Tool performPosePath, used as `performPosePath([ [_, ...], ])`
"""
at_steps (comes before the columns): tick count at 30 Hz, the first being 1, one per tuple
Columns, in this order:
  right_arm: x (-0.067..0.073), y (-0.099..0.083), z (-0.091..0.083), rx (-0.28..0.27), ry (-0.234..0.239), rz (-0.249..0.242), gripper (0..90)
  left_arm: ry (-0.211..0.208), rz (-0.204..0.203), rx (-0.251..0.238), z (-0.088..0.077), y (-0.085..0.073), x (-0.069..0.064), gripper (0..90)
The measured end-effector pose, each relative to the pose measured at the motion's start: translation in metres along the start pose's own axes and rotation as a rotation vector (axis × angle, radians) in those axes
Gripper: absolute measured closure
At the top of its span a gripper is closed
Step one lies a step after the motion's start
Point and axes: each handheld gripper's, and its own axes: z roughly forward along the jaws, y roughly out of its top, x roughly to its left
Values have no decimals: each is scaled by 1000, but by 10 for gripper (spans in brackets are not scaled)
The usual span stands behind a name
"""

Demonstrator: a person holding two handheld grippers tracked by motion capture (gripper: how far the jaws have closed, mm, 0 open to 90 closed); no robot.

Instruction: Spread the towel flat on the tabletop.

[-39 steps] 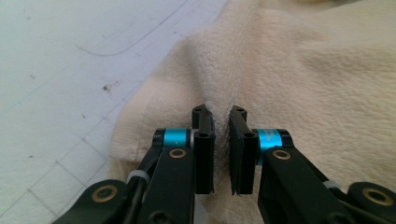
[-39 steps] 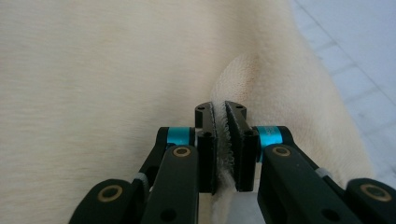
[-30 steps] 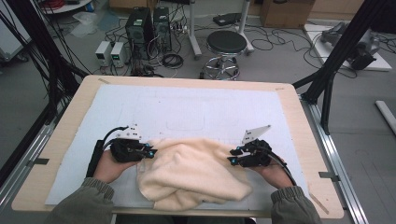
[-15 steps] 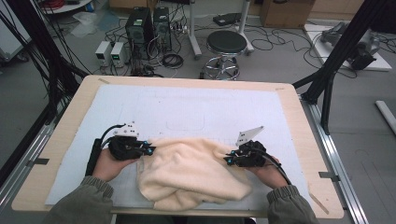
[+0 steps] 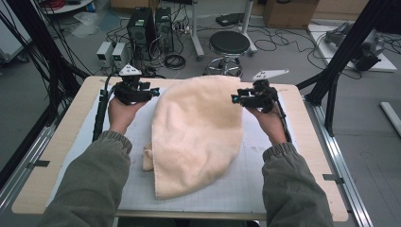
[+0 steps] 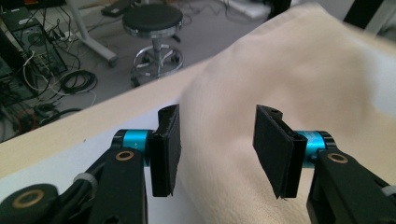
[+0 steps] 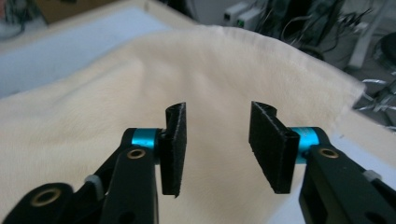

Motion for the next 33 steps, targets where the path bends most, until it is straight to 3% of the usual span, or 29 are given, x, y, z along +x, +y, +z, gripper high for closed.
performPosePath([
  [2, 6, -16, 7, 40, 36, -4, 541, -23, -30, 8, -1, -13, 0, 503],
  [4, 13, -28, 11, 77, 63, -2, 530, -51, -32, 10, -5, -26, -3, 498],
  [8, 37, -48, 7, 115, 94, -60, 525, -114, 1, 13, -20, -46, -16, 474],
  [14, 66, -73, -9, 119, 146, -98, 505, -194, 70, -6, -44, -70, -48, 424],
  [16, 73, -78, -12, 161, 162, -102, 478, -224, 77, -17, -52, -78, -59, 412],
  [18, 81, -87, -18, 123, 158, -130, 491, -255, 86, -27, -59, -85, -69, 411],
  [24, 96, -114, -30, 81, 207, -149, 469, -324, 124, -70, -79, -101, -95, 401],
  [27, 102, -127, -31, 64, 225, -169, 457, -363, 168, -45, -80, -113, -108, 401],
  [29, 105, -135, -28, 61, 234, -172, 456, -358, 203, -9, -75, -119, -113, 404],
  [33, 109, -145, -14, 105, 250, -176, 466, -346, 214, 65, -55, -128, -116, 458],
])
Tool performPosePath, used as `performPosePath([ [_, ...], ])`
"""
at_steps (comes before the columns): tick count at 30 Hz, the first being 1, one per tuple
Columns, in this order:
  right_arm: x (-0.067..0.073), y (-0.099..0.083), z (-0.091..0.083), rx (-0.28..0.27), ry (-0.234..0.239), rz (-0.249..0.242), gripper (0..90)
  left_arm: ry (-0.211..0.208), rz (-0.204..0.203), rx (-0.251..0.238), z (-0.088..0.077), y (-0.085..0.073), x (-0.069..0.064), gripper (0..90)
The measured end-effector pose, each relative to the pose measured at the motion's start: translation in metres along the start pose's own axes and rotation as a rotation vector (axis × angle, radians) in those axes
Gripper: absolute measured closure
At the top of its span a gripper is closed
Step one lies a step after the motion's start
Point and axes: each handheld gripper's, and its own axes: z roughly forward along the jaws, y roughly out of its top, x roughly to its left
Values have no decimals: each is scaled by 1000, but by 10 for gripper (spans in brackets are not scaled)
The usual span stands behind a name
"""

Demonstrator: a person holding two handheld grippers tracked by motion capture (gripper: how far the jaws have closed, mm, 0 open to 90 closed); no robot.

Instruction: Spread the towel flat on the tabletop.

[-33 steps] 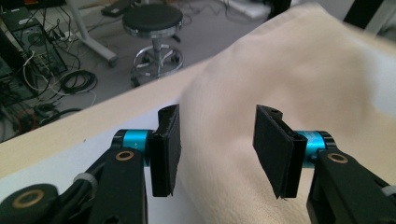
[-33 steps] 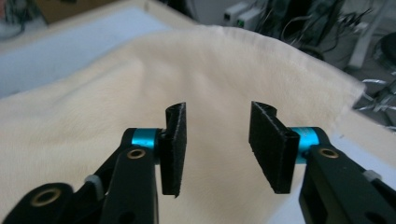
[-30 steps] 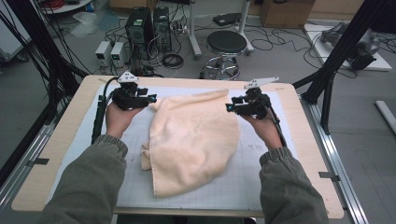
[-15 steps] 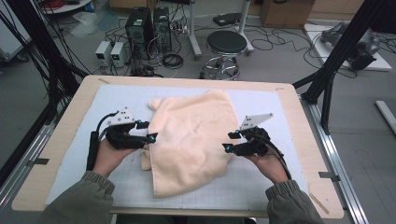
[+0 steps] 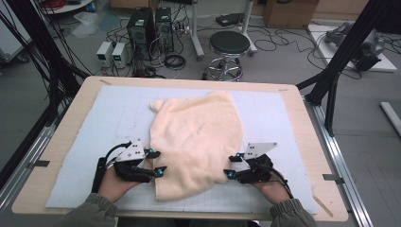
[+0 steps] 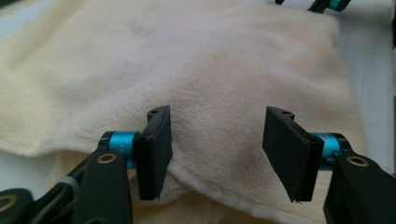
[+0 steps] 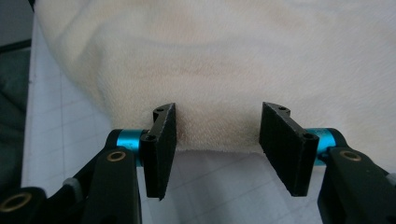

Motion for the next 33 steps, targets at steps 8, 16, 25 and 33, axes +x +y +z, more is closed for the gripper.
performPosePath([
  [8, 0, -2, 18, 75, -11, -11, 665, 20, -7, 53, 16, -5, 5, 706],
  [16, 2, 3, 6, 63, 14, -8, 850, 15, -46, -53, -14, 11, 9, 808],
  [25, -21, 66, -7, -72, -29, -16, 848, 155, -180, -64, -16, 45, 80, 804],
  [33, -76, 87, 56, 5, -122, 133, 846, 281, -279, -2, 9, 36, 117, 587],
])
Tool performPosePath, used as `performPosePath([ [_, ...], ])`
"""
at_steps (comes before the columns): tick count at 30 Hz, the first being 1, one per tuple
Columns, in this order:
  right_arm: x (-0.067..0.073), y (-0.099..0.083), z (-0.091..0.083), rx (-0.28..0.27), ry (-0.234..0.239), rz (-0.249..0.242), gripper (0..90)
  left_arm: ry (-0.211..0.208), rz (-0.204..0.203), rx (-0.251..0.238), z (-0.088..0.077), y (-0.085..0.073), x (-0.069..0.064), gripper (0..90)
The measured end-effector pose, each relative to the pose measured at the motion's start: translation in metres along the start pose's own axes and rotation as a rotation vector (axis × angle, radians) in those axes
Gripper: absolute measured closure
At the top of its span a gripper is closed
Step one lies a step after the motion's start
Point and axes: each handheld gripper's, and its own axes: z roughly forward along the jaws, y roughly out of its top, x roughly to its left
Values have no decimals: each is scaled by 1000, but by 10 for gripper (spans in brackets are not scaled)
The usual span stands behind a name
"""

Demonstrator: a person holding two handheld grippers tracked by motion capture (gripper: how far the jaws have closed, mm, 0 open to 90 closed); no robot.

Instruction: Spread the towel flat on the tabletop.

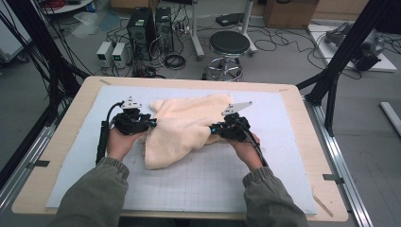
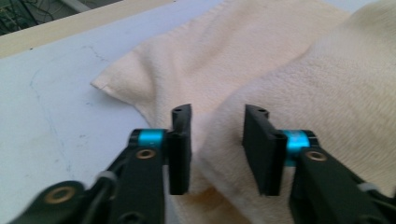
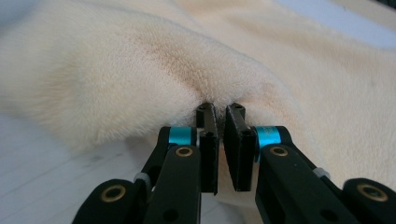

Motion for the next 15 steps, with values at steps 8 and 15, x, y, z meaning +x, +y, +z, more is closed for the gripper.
performPosePath([
  [8, -11, -8, 14, 23, 5, 36, 828, -137, 121, -94, -45, -5, -37, 456],
  [15, -1, -3, 0, 14, -11, 14, 796, -272, 255, -86, -45, -40, -99, 408],
])
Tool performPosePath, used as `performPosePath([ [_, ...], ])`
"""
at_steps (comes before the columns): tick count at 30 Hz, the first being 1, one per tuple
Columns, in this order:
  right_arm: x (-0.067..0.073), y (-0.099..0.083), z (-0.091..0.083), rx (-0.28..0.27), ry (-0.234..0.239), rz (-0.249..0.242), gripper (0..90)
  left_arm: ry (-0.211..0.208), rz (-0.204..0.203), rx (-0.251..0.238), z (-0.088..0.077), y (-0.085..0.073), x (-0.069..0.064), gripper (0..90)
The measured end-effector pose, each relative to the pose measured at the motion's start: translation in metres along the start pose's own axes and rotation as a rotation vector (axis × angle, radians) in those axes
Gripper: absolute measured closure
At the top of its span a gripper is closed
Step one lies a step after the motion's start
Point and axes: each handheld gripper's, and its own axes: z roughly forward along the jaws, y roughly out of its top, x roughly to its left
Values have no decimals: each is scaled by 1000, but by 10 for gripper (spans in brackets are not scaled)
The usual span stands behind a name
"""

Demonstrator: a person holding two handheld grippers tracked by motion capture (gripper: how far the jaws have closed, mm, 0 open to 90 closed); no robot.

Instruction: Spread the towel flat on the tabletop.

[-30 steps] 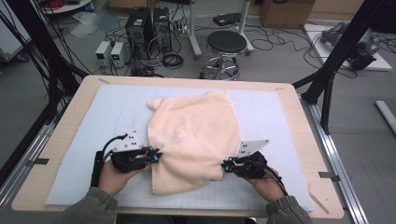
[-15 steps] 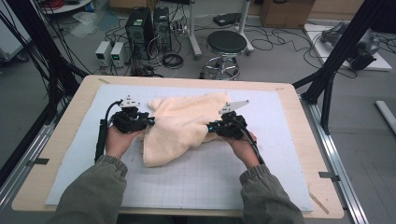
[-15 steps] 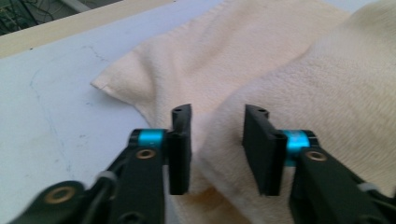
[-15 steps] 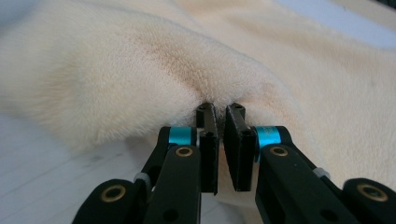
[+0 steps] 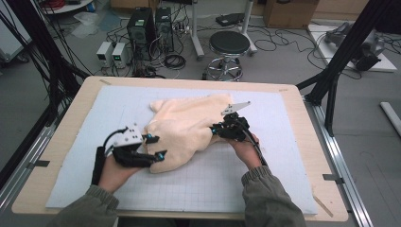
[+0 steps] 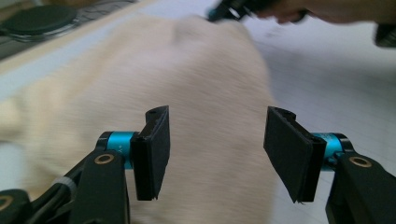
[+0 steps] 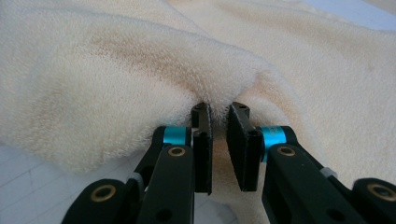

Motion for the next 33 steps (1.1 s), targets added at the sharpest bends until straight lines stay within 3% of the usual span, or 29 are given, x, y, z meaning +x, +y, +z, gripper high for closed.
performPosePath([
  [3, 2, -1, -3, -1, -3, -14, 782, -23, 35, 83, 22, -9, -10, 402],
  [7, 5, -5, -7, -9, 3, -20, 736, 38, 29, 164, 45, -16, -5, 383],
  [9, 7, -9, -11, -22, 2, -18, 702, 53, 29, 179, 52, -19, -1, 415],
  [13, 9, -12, -23, -29, 29, -5, 627, 54, 59, 206, 59, -22, 1, 588],
  [17, 16, -18, -40, -80, 16, -39, 611, 38, 28, 205, 55, -22, 4, 789],
  [21, 26, -37, -52, -82, 18, -61, 609, 14, 22, 189, 47, -18, 0, 839],
  [23, 32, -46, -55, -74, 24, -64, 609, -1, 25, 157, 39, -11, -6, 843],
  [27, 43, -57, -61, -75, 35, -91, 605, -21, 68, 89, 15, 11, -22, 846],
  [33, 54, -59, -66, -87, 45, -117, 603, -43, 72, -19, -28, 42, -34, 849],
])
